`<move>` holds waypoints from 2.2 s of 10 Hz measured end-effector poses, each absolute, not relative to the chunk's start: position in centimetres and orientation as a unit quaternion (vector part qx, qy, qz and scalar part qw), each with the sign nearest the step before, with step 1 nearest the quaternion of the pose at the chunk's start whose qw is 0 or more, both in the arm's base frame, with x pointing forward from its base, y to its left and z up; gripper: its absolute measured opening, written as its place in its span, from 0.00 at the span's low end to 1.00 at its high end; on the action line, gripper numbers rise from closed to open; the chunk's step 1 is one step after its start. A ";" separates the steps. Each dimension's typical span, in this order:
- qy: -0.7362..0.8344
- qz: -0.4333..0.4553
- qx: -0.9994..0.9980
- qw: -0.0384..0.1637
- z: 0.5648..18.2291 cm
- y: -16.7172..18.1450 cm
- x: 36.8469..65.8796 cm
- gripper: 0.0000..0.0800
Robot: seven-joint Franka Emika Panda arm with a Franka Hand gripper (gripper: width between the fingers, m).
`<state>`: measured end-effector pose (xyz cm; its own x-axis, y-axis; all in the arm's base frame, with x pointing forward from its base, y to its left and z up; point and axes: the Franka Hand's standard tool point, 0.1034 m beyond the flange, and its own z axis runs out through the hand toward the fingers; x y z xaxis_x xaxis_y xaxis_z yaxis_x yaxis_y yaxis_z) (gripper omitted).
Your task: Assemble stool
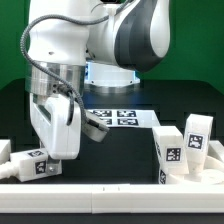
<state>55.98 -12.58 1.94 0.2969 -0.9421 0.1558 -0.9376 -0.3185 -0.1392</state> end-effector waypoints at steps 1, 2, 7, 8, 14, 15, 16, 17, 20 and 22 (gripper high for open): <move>0.594 -0.121 -0.795 0.021 3.0 -12.0 54.0 0.41; 0.576 -0.120 -0.809 0.021 3.3 -10.4 51.5 0.41; 0.454 -0.107 -0.884 0.008 3.5 -8.8 50.8 0.41; 0.383 -0.099 -0.918 0.000 3.1 -6.8 49.8 0.41; 0.160 -0.105 -0.981 -0.035 3.7 -7.0 47.8 0.41; 0.130 -0.104 -0.985 -0.040 3.6 -7.1 47.7 0.41; 0.105 -0.102 -0.988 -0.049 3.2 -7.2 47.0 0.41; 0.087 -0.089 -0.991 -0.050 2.7 -7.5 45.9 0.41; 0.113 -0.078 -0.989 -0.045 2.3 -8.1 45.2 0.41; 0.130 -0.079 -0.987 -0.044 2.3 -8.1 45.1 0.41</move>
Offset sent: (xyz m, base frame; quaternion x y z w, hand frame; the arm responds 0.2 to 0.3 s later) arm -0.0062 0.0003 0.0205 -0.0594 -0.0036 -0.0844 0.9947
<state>45.12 -8.08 2.30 0.9537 -0.2503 0.1668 -0.2640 -0.9623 0.0655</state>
